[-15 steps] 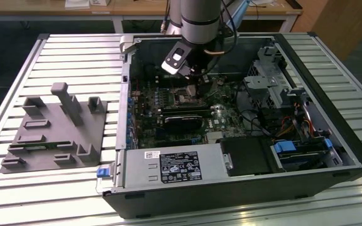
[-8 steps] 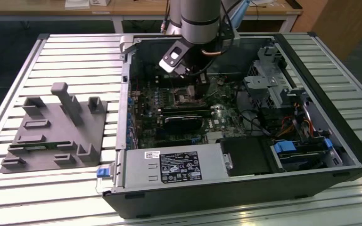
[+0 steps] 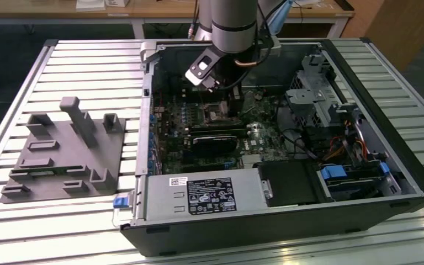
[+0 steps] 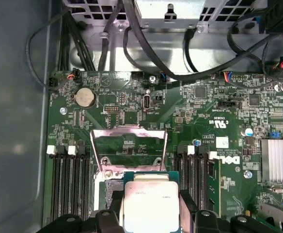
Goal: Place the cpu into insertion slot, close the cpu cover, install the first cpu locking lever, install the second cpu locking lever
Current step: 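Place the cpu into insertion slot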
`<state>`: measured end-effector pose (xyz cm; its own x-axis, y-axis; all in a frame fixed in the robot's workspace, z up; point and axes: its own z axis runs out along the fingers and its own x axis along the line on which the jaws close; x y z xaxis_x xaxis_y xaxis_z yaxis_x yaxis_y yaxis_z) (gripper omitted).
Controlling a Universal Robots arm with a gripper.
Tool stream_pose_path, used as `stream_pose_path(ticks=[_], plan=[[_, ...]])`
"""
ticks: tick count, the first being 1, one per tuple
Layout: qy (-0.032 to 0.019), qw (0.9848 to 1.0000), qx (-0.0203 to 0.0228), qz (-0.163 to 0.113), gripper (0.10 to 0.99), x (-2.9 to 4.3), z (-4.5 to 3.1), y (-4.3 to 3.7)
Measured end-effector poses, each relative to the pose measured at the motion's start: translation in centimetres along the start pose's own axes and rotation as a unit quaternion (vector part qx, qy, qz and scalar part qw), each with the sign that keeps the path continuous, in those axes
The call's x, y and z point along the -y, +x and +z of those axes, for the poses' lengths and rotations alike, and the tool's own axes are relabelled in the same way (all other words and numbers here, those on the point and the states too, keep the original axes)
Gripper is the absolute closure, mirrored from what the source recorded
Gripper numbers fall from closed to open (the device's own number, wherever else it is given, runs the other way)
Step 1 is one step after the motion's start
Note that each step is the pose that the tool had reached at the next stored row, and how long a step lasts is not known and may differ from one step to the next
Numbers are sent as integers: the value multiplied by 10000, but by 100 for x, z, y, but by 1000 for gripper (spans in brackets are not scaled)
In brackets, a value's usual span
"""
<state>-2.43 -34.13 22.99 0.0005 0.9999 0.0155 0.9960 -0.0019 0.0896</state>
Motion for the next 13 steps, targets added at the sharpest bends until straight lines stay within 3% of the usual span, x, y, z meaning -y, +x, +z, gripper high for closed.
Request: stream_pose_path(ticks=[6,13], plan=[[-106,9999,-3,-41,549,36,57,1],[-121,9999,26,-45,549,141,99,47]])
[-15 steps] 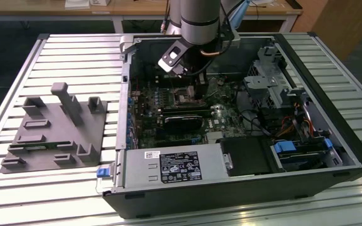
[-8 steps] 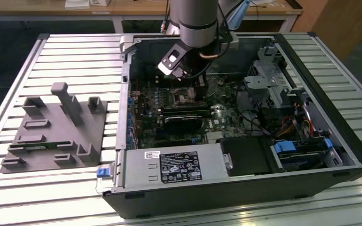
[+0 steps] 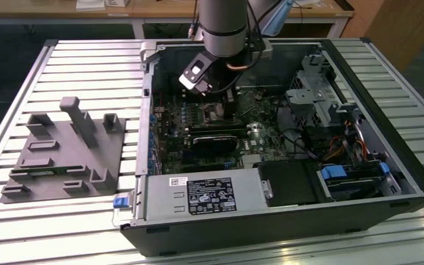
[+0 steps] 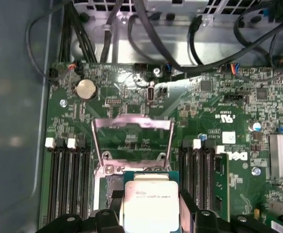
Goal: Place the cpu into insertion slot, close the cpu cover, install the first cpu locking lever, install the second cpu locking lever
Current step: 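Place the cpu into insertion slot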
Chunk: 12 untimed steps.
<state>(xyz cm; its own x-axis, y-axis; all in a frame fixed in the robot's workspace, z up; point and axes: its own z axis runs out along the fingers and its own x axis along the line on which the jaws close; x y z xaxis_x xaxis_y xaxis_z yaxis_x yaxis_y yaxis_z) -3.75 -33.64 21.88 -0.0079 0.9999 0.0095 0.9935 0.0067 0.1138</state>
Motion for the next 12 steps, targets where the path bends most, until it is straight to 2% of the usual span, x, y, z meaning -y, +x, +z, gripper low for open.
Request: stream_pose_path(ticks=[8,12], plan=[[1,9999,115,-13,549,78,63,89],[1,9999,134,-15,549,96,99,115]])
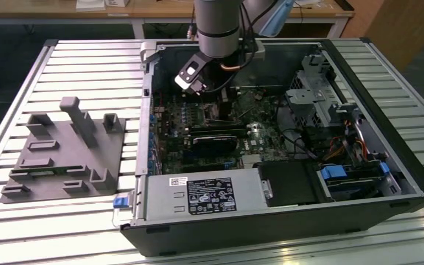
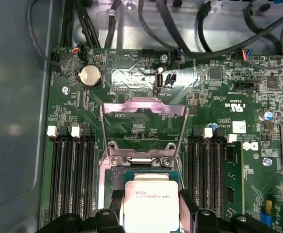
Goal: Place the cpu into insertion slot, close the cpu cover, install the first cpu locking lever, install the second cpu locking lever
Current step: 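Place the cpu into insertion slot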
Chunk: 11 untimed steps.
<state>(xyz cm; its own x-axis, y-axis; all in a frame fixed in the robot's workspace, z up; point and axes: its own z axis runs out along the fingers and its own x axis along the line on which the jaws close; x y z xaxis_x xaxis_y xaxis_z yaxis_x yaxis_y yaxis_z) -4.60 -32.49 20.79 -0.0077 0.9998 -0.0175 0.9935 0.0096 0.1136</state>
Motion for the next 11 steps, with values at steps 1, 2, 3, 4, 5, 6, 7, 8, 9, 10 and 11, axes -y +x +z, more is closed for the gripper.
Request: stream_pose_path(ticks=[1,2,3,4,5,6,7,8,9,10,11], plan=[[0,10000,0,0,549,1,12,2],[0,10000,0,-1,549,3,25,4],[0,10000,0,0,549,4,38,7],[0,10000,0,0,549,5,49,10],[0,10000,0,0,549,7,57,14],[1,10000,1,0,549,7,63,19],[0,10000,1,0,549,8,69,25],[0,10000,0,0,549,9,75,31],[0,10000,0,0,549,11,80,37],[0,10000,0,0,549,14,85,44],[-1,10000,-1,0,549,17,90,50]])
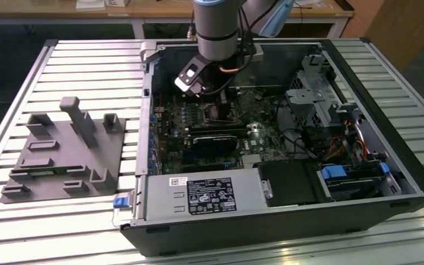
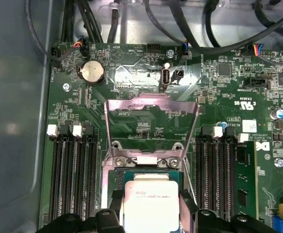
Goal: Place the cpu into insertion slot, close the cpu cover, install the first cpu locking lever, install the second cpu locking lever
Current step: 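Place the cpu into insertion slot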
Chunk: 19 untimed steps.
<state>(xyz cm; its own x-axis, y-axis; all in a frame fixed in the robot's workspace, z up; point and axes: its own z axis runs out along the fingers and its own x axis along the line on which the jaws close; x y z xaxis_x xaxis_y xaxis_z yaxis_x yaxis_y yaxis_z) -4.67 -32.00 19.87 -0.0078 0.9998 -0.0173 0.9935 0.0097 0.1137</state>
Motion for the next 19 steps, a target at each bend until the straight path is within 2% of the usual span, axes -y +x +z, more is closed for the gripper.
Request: stream_pose_path(ticks=[7,17,18,19], plan=[[0,10000,1,0,549,20,50,26],[0,10000,1,0,549,21,55,27],[1,10000,1,0,537,21,55,27],[1,10000,1,0,475,21,55,27]])
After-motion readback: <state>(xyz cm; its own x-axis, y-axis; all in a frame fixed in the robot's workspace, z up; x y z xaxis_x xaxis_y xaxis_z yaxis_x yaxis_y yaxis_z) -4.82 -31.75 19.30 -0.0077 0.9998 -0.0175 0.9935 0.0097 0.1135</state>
